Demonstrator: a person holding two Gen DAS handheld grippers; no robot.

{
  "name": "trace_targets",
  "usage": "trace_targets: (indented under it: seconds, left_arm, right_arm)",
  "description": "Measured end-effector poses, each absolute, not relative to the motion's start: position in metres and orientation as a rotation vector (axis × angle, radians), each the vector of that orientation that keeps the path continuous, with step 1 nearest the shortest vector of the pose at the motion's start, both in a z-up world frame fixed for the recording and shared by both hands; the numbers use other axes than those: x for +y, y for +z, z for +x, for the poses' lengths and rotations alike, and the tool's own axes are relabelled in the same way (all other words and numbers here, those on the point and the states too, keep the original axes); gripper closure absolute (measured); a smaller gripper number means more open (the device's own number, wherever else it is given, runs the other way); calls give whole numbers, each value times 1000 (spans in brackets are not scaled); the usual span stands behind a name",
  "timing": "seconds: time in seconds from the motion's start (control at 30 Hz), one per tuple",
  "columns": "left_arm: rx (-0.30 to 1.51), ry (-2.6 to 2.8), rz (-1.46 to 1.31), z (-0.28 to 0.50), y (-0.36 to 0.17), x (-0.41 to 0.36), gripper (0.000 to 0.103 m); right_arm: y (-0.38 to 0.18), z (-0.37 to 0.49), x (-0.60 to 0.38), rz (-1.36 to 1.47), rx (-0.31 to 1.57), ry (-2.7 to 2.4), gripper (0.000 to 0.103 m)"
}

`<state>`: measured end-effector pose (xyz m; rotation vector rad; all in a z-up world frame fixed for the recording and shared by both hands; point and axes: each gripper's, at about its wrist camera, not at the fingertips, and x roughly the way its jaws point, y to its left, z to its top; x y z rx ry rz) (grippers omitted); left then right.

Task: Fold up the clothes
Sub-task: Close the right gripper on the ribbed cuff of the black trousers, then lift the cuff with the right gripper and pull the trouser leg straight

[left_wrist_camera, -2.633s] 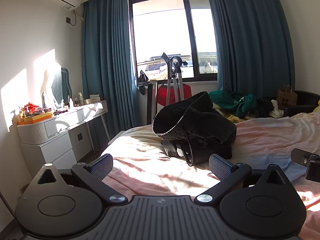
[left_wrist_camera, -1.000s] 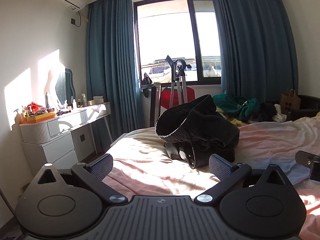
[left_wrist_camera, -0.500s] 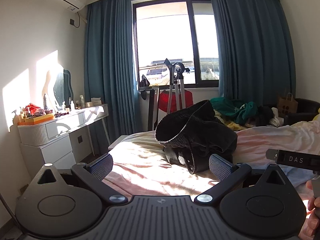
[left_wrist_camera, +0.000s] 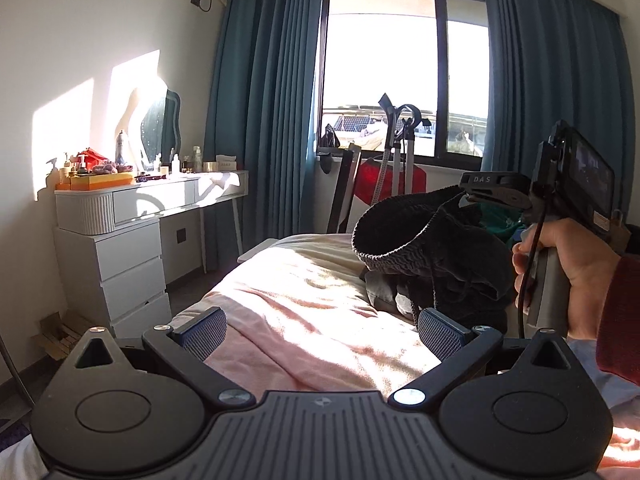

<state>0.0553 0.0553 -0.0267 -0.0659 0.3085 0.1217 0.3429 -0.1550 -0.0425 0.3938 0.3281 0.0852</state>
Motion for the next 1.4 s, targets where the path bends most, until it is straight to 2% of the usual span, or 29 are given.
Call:
trace_targets:
  seconds: [0.13,0.17,0.2,0.27,0.3,0.33,0.37,0.4,0.5,0.83,1.0,1.13,1.23,1.4]
  left_arm:
    - [385,144,-195,78,-44,82,0]
    - [390,144,-229,82,-47,88,0]
    - [395,141,-253,85,-50,92,0]
    - [412,141,-264,89,-54,96,0]
    - [421,143,-264,92,-56,97,0]
    - [428,145,-265,93,-57,99,0]
    - [435,145,-267,95,-59,99,0]
    - [440,144,-272,96,-59,99,0]
    - [444,142,-296,94,-59,102,0]
    - [423,111,-312,64,-49,94,0]
    - [403,87,-270,48,-43,86,0]
    - [386,30,-202,38,-40,69,0]
    - [377,-10,-113,32,-41,48,0]
    - [371,-52,54,26,-51,7,0]
  right_arm:
    - [-36,393,-128,353,337,92,10]
    - [-37,405,-120,316,367,72,19]
    - [-40,416,-112,264,407,34,32]
    - [-48,431,-102,186,492,-31,36]
    - [-48,431,-101,180,502,-40,46]
    - [-49,429,-100,175,510,-49,50]
    - [-46,423,-100,176,501,-62,59]
    - [-44,416,-101,158,497,-74,75]
    - [-31,386,-109,83,478,-95,89]
    - [-18,241,-177,136,445,-46,95]
    - [-33,160,-210,224,454,1,100]
    - [-47,100,-227,210,441,33,100]
    - [-67,72,-242,231,479,66,100]
    - [-100,55,-257,418,561,88,98]
